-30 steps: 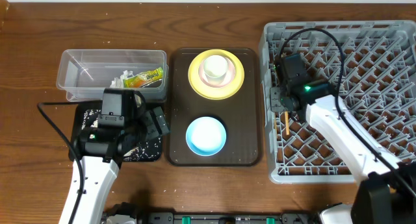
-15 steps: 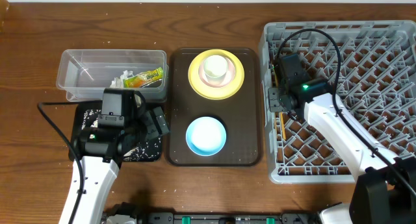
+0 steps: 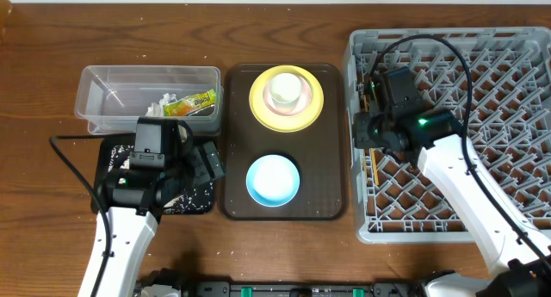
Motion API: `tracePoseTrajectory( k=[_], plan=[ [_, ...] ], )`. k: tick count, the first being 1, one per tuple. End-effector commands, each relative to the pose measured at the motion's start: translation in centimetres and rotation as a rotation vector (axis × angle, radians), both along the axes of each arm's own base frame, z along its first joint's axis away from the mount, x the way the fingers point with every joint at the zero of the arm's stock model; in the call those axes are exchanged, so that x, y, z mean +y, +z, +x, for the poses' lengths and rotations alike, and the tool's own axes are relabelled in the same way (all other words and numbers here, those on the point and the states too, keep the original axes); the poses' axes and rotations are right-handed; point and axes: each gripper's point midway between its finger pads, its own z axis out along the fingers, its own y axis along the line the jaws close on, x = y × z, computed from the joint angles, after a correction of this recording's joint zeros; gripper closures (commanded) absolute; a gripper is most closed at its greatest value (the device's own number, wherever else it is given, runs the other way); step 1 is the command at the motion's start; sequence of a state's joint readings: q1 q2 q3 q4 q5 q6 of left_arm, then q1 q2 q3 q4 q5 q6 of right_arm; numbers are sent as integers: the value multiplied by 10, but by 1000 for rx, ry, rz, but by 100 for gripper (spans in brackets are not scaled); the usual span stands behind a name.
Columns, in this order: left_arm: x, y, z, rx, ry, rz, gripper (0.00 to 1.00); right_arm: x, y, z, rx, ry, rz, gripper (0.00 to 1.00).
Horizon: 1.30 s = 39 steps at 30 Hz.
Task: Sort waste into correct bins and load items into the dishwasher rack
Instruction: 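Insert the chopstick into the rack slot and open the right gripper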
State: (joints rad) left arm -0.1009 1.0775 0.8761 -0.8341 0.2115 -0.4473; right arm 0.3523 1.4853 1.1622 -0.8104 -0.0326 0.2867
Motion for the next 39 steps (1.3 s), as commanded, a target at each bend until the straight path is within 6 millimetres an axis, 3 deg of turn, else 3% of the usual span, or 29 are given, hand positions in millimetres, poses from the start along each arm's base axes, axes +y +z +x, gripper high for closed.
tracePoseTrajectory(
  k=[1, 7, 13, 23, 29, 39],
  plan=[
    [-1, 6, 3, -13, -5, -7, 4, 9, 4, -8, 31, -3, 47, 64],
    [-1, 6, 3, -13, -5, -7, 4, -5, 0, -9, 32, -32, -32, 63],
    [-1, 6, 3, -13, -5, -7, 4, -3, -4, -14, 53, -24, -25, 72],
    [-1, 6, 3, -14, -4, -7, 4, 0, -33, -17, 73, -25, -28, 75],
    [-1, 6, 3, -14, -5, -7, 4, 1, -38, -15, 63, -33, -21, 85],
    [-1, 6, 3, -14, -5, -7, 4, 5, -49, -19, 79, -17, -33, 83]
  ],
)
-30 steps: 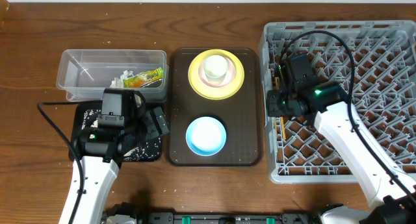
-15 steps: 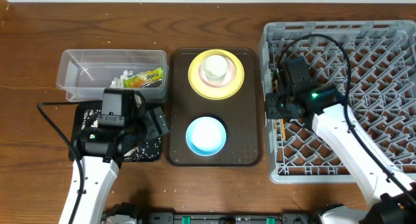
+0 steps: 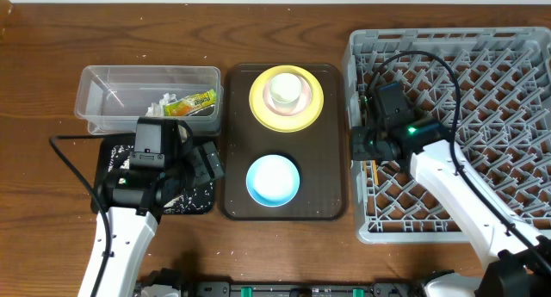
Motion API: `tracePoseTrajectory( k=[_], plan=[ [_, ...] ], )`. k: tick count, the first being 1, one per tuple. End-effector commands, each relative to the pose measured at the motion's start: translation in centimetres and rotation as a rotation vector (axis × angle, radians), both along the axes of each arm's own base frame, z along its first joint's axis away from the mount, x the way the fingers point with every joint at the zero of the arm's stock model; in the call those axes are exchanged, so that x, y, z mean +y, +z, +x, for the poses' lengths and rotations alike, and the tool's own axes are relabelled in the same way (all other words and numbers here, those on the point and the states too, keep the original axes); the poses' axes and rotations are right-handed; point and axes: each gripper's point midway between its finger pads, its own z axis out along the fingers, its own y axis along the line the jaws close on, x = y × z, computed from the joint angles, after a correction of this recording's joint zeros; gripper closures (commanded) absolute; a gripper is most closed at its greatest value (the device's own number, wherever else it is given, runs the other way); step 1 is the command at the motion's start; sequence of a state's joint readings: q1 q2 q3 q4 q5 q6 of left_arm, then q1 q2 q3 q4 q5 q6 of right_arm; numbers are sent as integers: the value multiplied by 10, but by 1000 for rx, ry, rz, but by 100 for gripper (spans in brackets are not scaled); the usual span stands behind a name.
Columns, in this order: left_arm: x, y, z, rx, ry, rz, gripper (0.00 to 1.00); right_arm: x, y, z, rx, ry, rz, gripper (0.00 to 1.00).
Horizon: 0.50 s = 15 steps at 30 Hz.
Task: Sort waste into correct bins and load items into the dishwasher rack
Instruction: 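Insert the chopstick into the rack slot and open the right gripper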
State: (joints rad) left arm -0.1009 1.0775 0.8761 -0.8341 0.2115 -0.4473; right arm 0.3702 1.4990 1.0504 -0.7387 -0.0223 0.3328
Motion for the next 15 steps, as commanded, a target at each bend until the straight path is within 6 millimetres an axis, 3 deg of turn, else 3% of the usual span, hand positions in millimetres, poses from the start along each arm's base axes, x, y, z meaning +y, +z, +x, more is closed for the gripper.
tracePoseTrajectory(
  k=[1, 8, 15],
  plan=[
    [-1, 6, 3, -14, -5, -7, 4, 5, -14, -5, 26, 12, -25, 83],
    [-1, 6, 3, -14, -5, -7, 4, 7, -15, -1, 16, 9, -21, 91],
    [-1, 6, 3, -14, -5, -7, 4, 21, -13, -2, 18, 17, 34, 96]
  ],
)
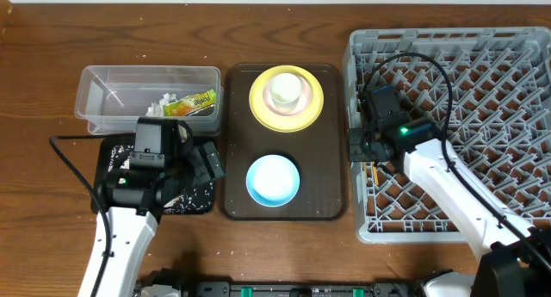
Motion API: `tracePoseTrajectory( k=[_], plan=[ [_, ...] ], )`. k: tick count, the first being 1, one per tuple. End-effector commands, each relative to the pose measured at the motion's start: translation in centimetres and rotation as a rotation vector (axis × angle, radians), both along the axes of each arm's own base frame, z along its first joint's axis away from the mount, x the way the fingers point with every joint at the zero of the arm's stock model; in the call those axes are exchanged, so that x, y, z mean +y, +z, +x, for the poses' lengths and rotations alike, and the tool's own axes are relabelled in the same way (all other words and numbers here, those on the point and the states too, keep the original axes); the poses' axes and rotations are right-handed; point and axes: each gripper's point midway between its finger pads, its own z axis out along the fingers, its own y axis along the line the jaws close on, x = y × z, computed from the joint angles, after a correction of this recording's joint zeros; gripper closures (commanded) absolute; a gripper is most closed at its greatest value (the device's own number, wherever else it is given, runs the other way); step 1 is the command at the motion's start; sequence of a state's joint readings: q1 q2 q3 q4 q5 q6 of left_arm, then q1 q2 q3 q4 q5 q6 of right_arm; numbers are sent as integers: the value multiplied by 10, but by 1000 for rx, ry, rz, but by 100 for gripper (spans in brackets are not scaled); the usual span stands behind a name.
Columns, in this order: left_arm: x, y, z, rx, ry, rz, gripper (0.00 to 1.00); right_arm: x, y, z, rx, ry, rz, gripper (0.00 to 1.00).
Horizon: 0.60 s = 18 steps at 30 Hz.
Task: Sort waste into correct bins and load items into the dishwasher rack
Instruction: 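Insert the chopstick into the rack slot and open the right gripper, then move the right gripper left over the light-blue bowl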
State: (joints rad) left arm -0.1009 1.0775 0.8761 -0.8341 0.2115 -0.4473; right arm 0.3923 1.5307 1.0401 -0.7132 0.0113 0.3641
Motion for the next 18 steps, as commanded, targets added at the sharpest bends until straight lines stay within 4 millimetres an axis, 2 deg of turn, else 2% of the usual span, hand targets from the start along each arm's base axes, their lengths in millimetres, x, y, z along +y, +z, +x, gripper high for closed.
tracePoseTrajectory(
  k=[1, 15, 18],
  plan=[
    [-1, 6, 3, -14, -5, -7, 4, 20, -1, -4, 7, 41, 60, 96],
    [-1, 6, 3, -14, -4, -7, 4, 34, 0, -7, -5, 89, 69, 97],
    [-1, 6, 3, -13, -5, -7, 4, 35, 1, -7, -5, 92, 68, 94]
  ],
)
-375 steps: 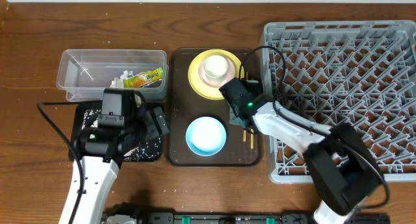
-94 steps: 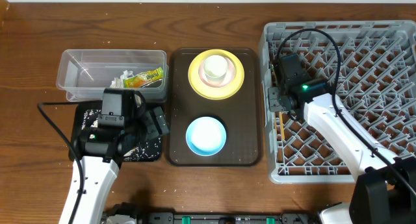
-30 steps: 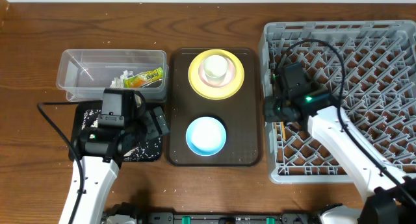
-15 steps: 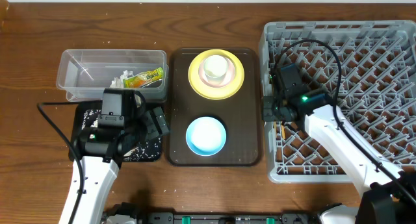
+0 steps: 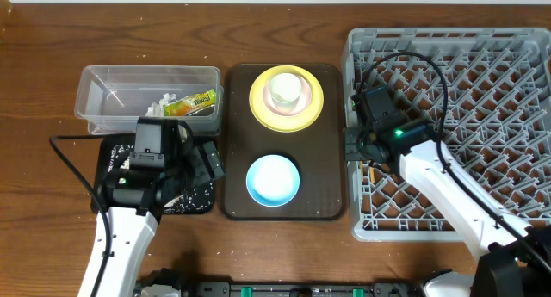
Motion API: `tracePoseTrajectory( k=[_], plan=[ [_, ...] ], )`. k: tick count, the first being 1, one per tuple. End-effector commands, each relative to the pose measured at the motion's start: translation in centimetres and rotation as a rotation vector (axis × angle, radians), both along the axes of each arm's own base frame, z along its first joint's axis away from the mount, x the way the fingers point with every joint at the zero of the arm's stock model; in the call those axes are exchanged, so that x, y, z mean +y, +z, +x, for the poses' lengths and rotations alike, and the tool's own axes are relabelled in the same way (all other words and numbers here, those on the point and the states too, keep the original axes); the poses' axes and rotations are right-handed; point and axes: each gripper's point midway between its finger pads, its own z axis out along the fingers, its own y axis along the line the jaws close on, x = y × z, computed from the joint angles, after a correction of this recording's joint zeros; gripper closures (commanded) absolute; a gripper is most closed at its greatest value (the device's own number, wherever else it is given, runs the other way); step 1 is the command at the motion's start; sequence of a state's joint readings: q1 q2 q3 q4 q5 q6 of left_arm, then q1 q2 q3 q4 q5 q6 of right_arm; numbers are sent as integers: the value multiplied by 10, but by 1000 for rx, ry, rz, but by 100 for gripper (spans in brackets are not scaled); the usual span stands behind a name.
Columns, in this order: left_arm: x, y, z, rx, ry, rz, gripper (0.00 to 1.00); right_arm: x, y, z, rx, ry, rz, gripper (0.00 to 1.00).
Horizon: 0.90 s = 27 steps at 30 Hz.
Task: Sort waste into correct bins and load items into the dishwasher rack
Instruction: 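Move the right gripper left over the light-blue bowl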
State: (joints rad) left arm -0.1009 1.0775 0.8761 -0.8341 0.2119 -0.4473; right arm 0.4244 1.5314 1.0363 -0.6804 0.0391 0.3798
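Observation:
On the brown tray a yellow plate carries a pale cup, and a blue bowl sits nearer me. The grey dishwasher rack fills the right side. My right gripper hangs at the rack's left rim, next to the tray; its fingers are hidden under the wrist. A thin orange stick lies in the rack just behind it. The left gripper hovers open over the black bin, holding nothing.
A clear plastic bin at the back left holds a yellow-green wrapper and white scraps. The black bin is flecked with white bits. Brown table shows around everything.
My right gripper has moved a little further left, now over the rack's left rim. The left arm, tray and bins are unchanged.
The right gripper was inside the rack's left part, near the orange stick. At each later moment it stood further left and nearer the tray, and now it is at the rim. The left arm stayed over the black bin throughout.

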Motion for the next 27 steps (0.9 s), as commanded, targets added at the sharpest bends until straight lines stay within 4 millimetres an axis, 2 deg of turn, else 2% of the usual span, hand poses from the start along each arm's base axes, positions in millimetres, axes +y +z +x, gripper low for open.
tracePoseTrajectory(
  k=[1, 8, 13, 17, 19, 23, 27],
  plan=[
    [-1, 6, 3, -13, -4, -7, 4, 26, -1, -10, 28, 85, 72, 93],
    [-1, 6, 3, -14, -4, -7, 4, 18, 1, -6, 0, 95, 15, 68],
    [-1, 6, 3, -14, -4, -7, 4, 23, 33, 10, -72, 113, 39, 67],
    [-1, 6, 3, -14, -4, -7, 3, 45, 60, 9, -101, 166, 134, 65],
    [-1, 6, 3, -13, -4, -7, 4, 57, 66, 3, -94, 202, 188, 65],
    [-1, 6, 3, -14, -4, -7, 4, 84, 67, -17, -49, 301, 264, 64],
    [-1, 6, 3, -13, -4, -7, 4, 106, 67, -35, -46, 409, 258, 63]
  ],
)
